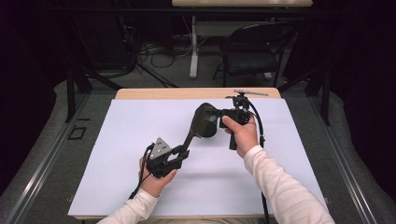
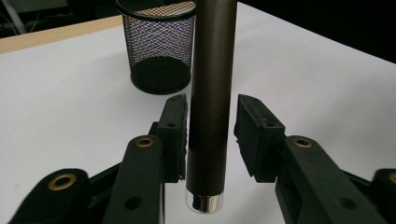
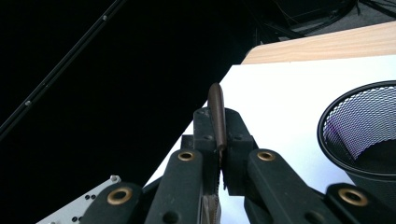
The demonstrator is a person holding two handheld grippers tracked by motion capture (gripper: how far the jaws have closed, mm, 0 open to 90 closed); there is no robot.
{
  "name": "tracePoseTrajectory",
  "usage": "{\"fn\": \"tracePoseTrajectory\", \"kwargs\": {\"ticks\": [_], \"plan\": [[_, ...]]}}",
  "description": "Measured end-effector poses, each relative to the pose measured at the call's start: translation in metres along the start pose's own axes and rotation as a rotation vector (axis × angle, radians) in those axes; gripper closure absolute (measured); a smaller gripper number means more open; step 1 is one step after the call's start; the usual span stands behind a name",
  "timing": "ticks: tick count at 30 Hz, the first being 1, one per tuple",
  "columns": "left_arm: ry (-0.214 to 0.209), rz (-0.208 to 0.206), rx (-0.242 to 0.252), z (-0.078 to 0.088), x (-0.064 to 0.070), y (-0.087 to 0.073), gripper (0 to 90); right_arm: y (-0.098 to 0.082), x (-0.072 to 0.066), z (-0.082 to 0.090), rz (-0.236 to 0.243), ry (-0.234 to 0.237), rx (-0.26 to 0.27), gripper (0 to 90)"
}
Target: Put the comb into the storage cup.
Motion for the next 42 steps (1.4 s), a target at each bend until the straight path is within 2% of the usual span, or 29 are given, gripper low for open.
{"fn": "tracePoseTrajectory", "kwargs": {"ticks": [16, 24, 42], "plan": [[-0.012, 0.023, 0.029, -0.001, -0.003, 0.002, 42.4, 0.003, 0.002, 0.004, 0.007, -0.016, 0.022, 86.9], [0.015, 0.012, 0.019, -0.002, -0.005, 0.001, 40.2, 0.007, 0.003, 0.008, 0.017, -0.030, 0.042, 86.9], [0.006, 0.030, 0.024, 0.000, -0.007, 0.003, 40.6, 0.015, 0.007, 0.015, 0.019, -0.053, 0.069, 86.9]]}}
Point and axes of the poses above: each handheld gripper's, and its own axes: z roughly backward along the jaws, y roughly out of its top, x roughly to its right, the point moved 5 cm from there along -z, roughly forward along the jaws, and after that the axes turned 8 degrees about -y, right-handed, at the moved point
